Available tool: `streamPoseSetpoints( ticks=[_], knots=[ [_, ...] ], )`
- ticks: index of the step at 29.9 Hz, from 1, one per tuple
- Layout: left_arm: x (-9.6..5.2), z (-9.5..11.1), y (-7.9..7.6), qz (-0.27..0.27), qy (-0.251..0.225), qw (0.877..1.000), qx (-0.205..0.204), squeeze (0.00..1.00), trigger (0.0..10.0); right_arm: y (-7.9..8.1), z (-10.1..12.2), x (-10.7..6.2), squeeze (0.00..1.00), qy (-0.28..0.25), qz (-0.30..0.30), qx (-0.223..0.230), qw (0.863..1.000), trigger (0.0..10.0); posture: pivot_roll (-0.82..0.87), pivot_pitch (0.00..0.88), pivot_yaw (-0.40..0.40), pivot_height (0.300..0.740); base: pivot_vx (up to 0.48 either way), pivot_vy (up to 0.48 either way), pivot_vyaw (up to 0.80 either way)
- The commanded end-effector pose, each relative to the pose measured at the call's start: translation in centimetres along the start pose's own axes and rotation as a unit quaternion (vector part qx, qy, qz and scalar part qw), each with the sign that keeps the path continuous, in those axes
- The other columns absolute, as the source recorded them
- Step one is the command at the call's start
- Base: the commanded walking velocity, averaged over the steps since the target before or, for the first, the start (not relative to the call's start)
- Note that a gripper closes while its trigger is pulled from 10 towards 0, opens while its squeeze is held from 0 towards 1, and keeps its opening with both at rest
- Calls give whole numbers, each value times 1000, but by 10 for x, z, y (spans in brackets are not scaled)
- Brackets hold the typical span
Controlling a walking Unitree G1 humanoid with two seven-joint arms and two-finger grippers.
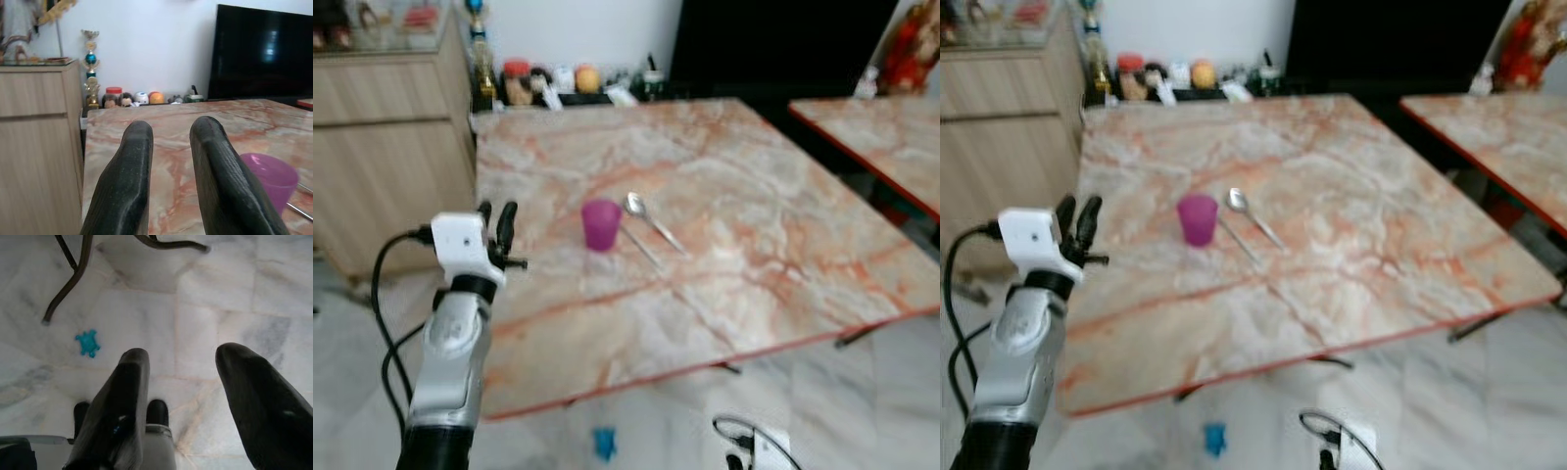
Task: Setting the table
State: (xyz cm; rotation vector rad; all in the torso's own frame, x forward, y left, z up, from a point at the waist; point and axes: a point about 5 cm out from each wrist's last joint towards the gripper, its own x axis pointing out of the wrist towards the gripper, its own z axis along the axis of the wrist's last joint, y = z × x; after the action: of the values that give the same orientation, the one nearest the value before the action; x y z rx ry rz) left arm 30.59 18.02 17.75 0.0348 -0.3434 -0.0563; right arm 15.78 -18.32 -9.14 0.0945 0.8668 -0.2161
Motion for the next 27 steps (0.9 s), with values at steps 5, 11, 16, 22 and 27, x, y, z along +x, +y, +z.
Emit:
streamPoseSetpoints(
  ticks=[5, 11, 16, 22, 27],
  knots=[
    [1, 4, -8, -23, -4, 1000, -1, 0, 10000, -4, -3, -1, 0, 4, -6, 0, 1000, 10000, 139, 0, -53, 740, 0, 0, 0],
    [1, 4, -8, -24, -5, 1000, -2, 0, 10000, -4, -3, -1, 0, 3, -5, 0, 1000, 10000, 139, 0, -53, 740, 235, 0, 0],
    [1, 4, -9, -26, -6, 1000, -3, 0, 10000, -4, -3, -1, 0, 3, -5, 0, 1000, 10000, 140, 0, -53, 740, 302, 0, 0],
    [1, 5, -11, -31, -7, 999, -3, 0, 10000, -4, -3, -1, 0, 2, -5, 0, 1000, 10000, 140, 0, -53, 740, 301, 0, 0],
    [-1, 4, -13, -34, -5, 999, -5, 0, 10000, -4, -3, -1, 0, 2, -5, 2, 1000, 10000, 141, 0, -54, 740, 305, 0, 0]
  ],
)
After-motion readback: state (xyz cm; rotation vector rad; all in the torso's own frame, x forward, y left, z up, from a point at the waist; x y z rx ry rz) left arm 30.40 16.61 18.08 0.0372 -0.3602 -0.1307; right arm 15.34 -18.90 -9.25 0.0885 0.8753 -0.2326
